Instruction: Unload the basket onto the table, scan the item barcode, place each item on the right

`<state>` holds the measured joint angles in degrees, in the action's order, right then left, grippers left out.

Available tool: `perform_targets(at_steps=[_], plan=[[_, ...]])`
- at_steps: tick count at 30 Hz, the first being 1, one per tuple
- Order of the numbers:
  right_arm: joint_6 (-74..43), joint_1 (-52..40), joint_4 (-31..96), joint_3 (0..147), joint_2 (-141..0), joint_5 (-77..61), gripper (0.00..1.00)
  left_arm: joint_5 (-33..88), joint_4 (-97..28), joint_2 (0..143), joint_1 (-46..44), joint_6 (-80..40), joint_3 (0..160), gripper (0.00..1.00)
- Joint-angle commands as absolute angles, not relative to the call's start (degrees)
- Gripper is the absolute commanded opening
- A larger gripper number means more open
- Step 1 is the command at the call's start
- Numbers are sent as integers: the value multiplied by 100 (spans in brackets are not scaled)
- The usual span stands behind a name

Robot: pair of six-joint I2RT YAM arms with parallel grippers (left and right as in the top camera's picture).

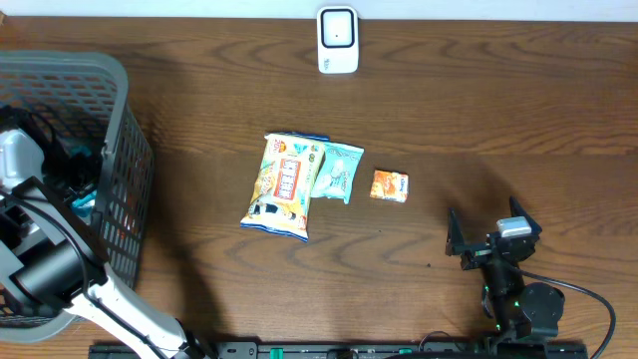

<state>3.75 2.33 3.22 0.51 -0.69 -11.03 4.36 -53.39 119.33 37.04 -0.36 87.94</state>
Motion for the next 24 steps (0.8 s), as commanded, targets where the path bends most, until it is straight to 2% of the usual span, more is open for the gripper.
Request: perform_targets(at_steps=[1, 2, 3, 5, 24], plan=[[390, 204, 336, 32, -34, -1103, 99, 388, -5487, 12604, 3726, -276, 8517, 75], [390, 204, 336, 32, -34, -1103, 99, 329, -5518, 12602, 3726, -342, 8517, 72], [390, 204, 333, 32, -34, -1103, 99, 298, -5535, 12591, 3726, -357, 8519, 63], [390, 204, 336, 32, -34, -1103, 99, 187, -5583, 12573, 3726, -357, 8523, 58], [388, 204, 336, 32, -34, -1103, 99, -113, -6600, 12003, 3726, -388, 9924, 53]])
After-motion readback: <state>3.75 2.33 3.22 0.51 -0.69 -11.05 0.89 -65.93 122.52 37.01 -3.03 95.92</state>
